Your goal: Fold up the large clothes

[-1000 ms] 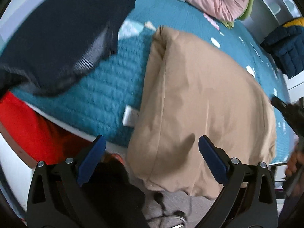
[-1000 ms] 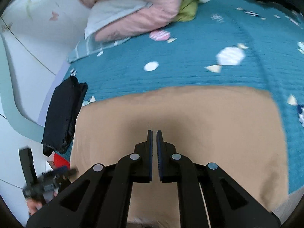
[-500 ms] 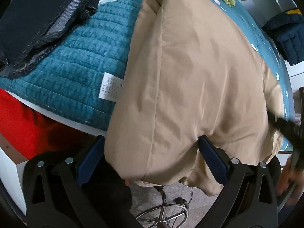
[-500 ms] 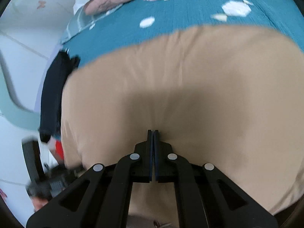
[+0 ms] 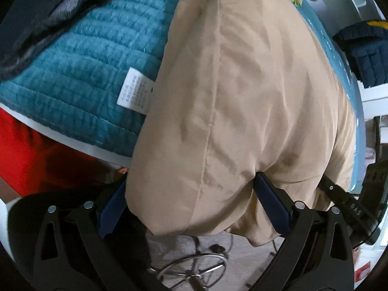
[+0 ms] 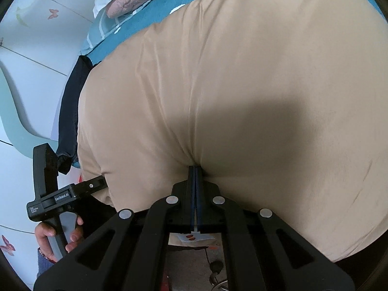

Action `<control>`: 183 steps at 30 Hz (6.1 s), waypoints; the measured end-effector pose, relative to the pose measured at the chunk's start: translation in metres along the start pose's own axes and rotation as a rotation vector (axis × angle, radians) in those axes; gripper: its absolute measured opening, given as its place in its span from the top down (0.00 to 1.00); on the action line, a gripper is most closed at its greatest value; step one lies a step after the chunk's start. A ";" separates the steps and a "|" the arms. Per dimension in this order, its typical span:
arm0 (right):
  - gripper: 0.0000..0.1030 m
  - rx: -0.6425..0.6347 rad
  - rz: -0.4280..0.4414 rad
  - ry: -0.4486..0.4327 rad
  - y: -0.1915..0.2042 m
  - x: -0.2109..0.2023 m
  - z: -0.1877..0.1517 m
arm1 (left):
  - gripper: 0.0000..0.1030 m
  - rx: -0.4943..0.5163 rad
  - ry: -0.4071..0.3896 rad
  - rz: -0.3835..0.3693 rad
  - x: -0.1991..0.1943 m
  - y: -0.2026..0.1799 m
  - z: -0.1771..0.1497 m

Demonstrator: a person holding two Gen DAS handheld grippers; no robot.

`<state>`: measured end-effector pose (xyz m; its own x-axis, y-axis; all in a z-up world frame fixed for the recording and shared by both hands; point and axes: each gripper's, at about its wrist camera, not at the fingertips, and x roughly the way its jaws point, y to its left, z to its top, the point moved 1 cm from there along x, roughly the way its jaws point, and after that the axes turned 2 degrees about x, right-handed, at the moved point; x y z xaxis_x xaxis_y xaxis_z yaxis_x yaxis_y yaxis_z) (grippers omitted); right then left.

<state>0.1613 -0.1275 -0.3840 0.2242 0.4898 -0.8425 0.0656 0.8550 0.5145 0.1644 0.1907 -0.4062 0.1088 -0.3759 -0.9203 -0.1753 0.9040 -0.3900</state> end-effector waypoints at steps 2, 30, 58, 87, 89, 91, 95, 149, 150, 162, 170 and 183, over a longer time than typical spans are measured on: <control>1.00 0.003 0.010 -0.009 0.000 -0.002 -0.002 | 0.38 -0.016 0.003 -0.078 -0.003 -0.001 -0.003; 0.41 -0.482 0.095 -0.332 0.138 -0.068 -0.066 | 0.85 0.233 -0.234 -0.143 -0.131 -0.152 -0.013; 0.85 0.045 0.326 -0.485 0.001 -0.126 0.001 | 0.17 0.391 -0.386 -0.488 -0.171 -0.251 -0.030; 0.58 0.518 0.012 -0.522 -0.171 -0.152 -0.010 | 0.14 0.286 -0.128 -0.008 0.035 -0.228 -0.002; 0.48 0.520 0.006 -0.554 -0.169 -0.163 -0.004 | 0.14 0.285 -0.129 -0.004 0.036 -0.231 -0.002; 0.38 0.510 -0.036 -0.561 -0.174 -0.168 -0.001 | 0.13 0.283 -0.125 -0.006 0.037 -0.233 -0.002; 0.33 0.575 0.055 -0.475 -0.202 -0.151 0.009 | 0.12 0.280 -0.120 -0.015 0.037 -0.236 -0.001; 0.24 0.635 0.436 -0.319 -0.226 -0.087 -0.007 | 0.05 0.252 -0.076 -0.038 0.063 -0.239 0.010; 0.24 0.636 0.433 -0.320 -0.225 -0.087 -0.006 | 0.05 0.252 -0.075 -0.033 0.064 -0.241 0.010; 0.24 0.630 0.406 -0.330 -0.206 -0.086 0.004 | 0.05 0.304 -0.106 0.004 0.074 -0.260 0.011; 0.36 0.618 0.386 -0.339 -0.193 -0.090 0.007 | 0.06 0.354 -0.122 -0.003 0.076 -0.269 0.012; 0.73 0.571 0.545 -0.387 -0.155 -0.109 0.018 | 0.72 0.474 -0.254 -0.045 0.035 -0.286 0.013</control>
<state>0.1446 -0.3162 -0.3691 0.6728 0.6244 -0.3968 0.3068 0.2526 0.9176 0.2314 -0.0785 -0.3264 0.3499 -0.4080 -0.8433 0.2890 0.9033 -0.3171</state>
